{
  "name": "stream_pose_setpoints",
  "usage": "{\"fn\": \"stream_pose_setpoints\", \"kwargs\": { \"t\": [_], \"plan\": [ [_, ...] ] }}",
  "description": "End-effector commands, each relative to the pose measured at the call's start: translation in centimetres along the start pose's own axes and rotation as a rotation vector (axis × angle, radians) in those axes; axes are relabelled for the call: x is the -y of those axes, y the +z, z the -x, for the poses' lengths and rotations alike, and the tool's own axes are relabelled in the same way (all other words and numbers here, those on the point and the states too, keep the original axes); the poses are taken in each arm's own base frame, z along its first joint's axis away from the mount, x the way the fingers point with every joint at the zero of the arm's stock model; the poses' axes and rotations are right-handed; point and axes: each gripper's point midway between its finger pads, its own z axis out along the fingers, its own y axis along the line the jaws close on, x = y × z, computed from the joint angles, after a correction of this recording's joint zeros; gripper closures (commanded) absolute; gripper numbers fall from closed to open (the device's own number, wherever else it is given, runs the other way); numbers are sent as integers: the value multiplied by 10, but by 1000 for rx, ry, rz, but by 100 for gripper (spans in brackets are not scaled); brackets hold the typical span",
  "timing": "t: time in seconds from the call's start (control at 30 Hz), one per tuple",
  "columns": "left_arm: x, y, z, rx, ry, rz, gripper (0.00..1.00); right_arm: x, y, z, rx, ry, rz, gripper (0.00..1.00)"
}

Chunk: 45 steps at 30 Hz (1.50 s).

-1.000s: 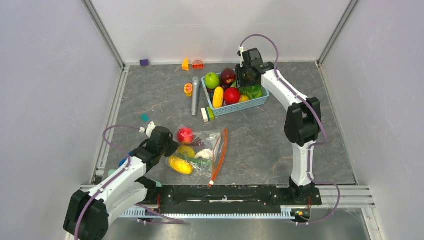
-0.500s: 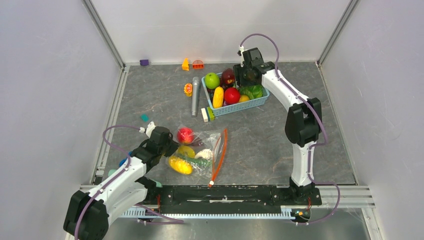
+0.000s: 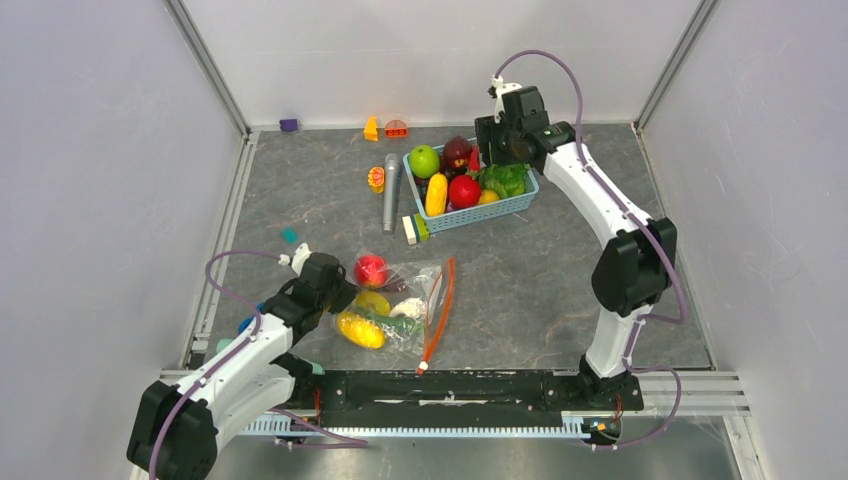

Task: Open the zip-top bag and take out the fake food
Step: Place the fake vegetable in the bin, then pick up the fake vegetable from the zipper food storage bag.

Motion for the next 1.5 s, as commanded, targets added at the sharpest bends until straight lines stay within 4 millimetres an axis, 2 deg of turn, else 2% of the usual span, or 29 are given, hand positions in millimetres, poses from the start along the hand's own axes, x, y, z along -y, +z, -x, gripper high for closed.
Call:
{"fn": "stream_pose_setpoints", "kwargs": {
  "t": [0.0,0.13,0.2,0.3,0.4,0.6,0.73,0.8,0.97,1.13,1.47],
  "plan": [
    [4,-1,5,19,16,-18,98,2,-33,14,82,-15,-5,29],
    [5,-2,6,23,16,-19,98,-6,-48,4,94,-18,54,39],
    [7,-3,7,25,19,-21,98,-21,-58,-8,91,-19,144,43],
    [7,-3,8,28,20,-20,98,-31,-70,-39,62,-24,166,46],
    [6,-3,8,29,22,-14,98,-44,-79,-79,34,-17,221,51],
    [5,-2,7,24,32,-9,98,-93,-111,-158,12,-41,468,62],
    [5,-2,7,22,31,-4,98,-125,-131,-196,26,-77,620,65],
    [5,-1,8,22,30,-3,98,-134,-135,-211,44,-79,666,66],
    [8,-2,8,20,34,-5,98,-149,-140,-230,99,-93,734,66],
    [9,-1,9,16,43,-5,98,-158,-133,-247,119,-189,709,66],
    [8,-1,6,5,46,-6,98,-181,-121,-260,142,-403,647,65]
  ]
}}
